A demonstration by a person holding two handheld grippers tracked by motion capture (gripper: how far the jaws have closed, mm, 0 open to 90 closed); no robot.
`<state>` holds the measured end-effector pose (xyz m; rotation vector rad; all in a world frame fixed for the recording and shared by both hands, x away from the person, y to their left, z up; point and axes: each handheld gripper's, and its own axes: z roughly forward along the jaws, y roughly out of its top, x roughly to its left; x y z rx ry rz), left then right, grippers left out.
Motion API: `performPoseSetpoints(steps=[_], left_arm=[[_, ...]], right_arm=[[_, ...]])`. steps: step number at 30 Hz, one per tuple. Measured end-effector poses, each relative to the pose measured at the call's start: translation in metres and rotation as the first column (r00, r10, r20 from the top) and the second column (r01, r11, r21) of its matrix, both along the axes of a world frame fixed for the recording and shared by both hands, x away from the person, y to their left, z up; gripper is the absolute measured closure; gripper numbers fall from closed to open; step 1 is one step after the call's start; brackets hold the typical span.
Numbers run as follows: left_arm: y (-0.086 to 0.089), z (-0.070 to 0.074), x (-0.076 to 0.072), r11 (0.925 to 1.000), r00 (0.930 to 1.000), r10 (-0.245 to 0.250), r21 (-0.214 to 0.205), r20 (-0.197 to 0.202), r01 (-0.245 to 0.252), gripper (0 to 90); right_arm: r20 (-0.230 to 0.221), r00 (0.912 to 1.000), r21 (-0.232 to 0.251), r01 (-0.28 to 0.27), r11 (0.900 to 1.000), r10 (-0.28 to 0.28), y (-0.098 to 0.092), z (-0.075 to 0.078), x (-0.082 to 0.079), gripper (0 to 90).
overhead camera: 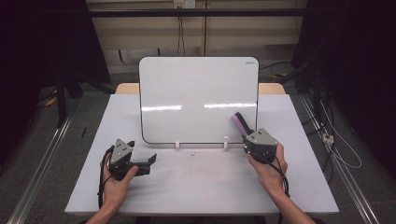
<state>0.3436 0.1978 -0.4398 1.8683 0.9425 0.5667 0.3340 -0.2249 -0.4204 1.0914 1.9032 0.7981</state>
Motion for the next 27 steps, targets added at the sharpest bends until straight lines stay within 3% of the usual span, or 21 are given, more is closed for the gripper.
performPoseSetpoints(steps=[4, 8, 12, 18, 20, 22, 25, 27], left_arm=[[0.002, 0.000, 0.001, 1.0000, 1.0000, 0.003, 0.000, 0.002, -0.003, 5.1], [0.003, 0.001, 0.002, 1.0000, 1.0000, 0.000, -0.009, 0.000, 0.000, 5.0], [0.006, 0.002, 0.003, 0.9999, 1.0000, 0.004, -0.011, -0.004, -0.004, 5.0], [0.011, 0.002, 0.002, 0.9998, 0.9998, 0.020, -0.008, -0.006, -0.020, 5.1], [0.011, 0.001, 0.001, 0.9993, 0.9992, 0.037, 0.002, -0.014, -0.037, 5.6], [0.011, 0.000, -0.001, 0.9995, 0.9993, 0.031, 0.008, -0.022, -0.031, 5.8], [0.011, 0.000, -0.003, 0.9997, 0.9992, 0.025, -0.001, -0.031, -0.025, 5.8], [0.010, 0.002, -0.004, 0.9998, 0.9995, 0.021, 0.000, -0.023, -0.021, 5.8]], right_arm=[[-0.019, 0.9998, 0.042, 0.009, 0.9991, -0.008, -0.003, -0.001, 0.002, 59.8], [-0.042, 0.9990, 0.134, -0.004, 0.9910, 0.010, -0.008, -0.003, 0.004, 47.0], [-0.040, 0.9991, 0.233, -0.001, 0.9725, 0.010, -0.014, -0.005, 0.004, 29.4], [-0.046, 0.9989, 0.341, 0.006, 0.9401, 0.010, -0.024, -0.007, 0.000, 16.0], [-0.045, 0.9988, 0.357, 0.000, 0.9341, 0.017, -0.027, -0.006, -0.003, 11.7], [-0.028, 0.9994, 0.359, -0.009, 0.9334, 0.020, -0.031, -0.006, -0.006, 10.7], [-0.034, 0.9992, 0.389, -0.007, 0.9210, 0.022, -0.037, -0.005, -0.013, 6.4], [-0.032, 0.9992, 0.396, -0.007, 0.9182, 0.022, -0.042, -0.005, -0.018, 5.4]])
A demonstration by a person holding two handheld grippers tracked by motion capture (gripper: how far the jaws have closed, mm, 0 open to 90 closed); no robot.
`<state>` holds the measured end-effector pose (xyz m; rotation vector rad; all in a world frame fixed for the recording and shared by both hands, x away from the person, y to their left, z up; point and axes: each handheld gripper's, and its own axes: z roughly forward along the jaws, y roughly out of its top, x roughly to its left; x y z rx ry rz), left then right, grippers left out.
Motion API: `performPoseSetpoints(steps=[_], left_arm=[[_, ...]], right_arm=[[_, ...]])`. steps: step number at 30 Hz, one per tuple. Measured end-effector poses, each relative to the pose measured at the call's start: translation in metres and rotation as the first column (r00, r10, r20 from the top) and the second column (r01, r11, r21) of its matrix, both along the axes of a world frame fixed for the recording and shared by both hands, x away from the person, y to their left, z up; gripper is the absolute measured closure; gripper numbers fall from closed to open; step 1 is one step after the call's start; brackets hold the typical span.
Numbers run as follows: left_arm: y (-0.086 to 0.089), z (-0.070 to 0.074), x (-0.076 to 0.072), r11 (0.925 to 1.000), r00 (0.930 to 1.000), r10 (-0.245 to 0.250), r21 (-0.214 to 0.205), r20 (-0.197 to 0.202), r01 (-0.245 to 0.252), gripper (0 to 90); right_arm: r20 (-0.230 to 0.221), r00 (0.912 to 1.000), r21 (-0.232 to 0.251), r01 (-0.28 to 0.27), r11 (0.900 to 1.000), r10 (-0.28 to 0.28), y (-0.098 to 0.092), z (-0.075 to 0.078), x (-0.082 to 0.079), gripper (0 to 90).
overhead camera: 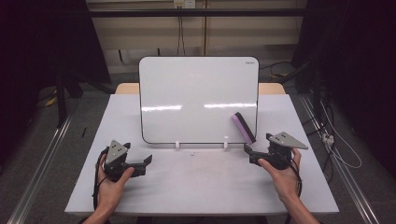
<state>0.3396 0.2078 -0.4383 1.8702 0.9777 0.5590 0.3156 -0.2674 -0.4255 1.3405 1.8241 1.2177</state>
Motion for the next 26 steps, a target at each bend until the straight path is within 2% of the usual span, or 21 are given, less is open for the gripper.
performPoseSetpoints(steps=[7, 10, 11, 13, 19, 22, 26], left_arm=[[-0.002, 0.002, -0.004, 1.0000, 0.9999, -0.003, -0.001, 0.015, 0.003, 5.7], [0.000, 0.002, -0.003, 0.9998, 0.9998, -0.005, 0.021, 0.020, 0.005, 5.7], [0.001, 0.001, -0.003, 0.9999, 0.9999, 0.004, 0.013, 0.017, -0.004, 5.7], [0.002, 0.002, -0.003, 0.9999, 0.9997, 0.010, 0.012, 0.023, -0.010, 5.7], [0.001, 0.005, -0.007, 0.9999, 0.9994, 0.005, 0.010, 0.033, -0.005, 5.6], [-0.001, 0.006, -0.010, 1.0000, 0.9993, 0.000, 0.002, 0.037, 0.000, 5.6], [-0.001, 0.004, -0.009, 1.0000, 0.9998, -0.005, 0.001, 0.021, 0.005, 5.5]], right_arm=[[-0.010, 0.9995, 0.012, 0.028, 0.9995, -0.028, -0.018, -0.004, -0.018, 4.8], [-0.031, 0.9989, -0.009, 0.035, 0.9993, -0.036, -0.025, -0.007, -0.026, 5.0], [-0.031, 0.9988, -0.012, 0.039, 0.9992, -0.039, -0.028, -0.008, -0.029, 5.1], [-0.036, 0.9982, 0.005, 0.049, 0.9988, -0.049, -0.034, -0.011, -0.033, 5.3], [-0.017, 0.9936, 0.031, 0.112, 0.9932, -0.111, -0.047, -0.021, -0.045, 6.5], [-0.028, 0.9935, 0.041, 0.112, 0.9929, -0.111, -0.049, -0.026, -0.052, 6.4], [-0.008, 0.9946, 0.046, 0.104, 0.9935, -0.104, -0.047, -0.025, -0.051, 6.7]])
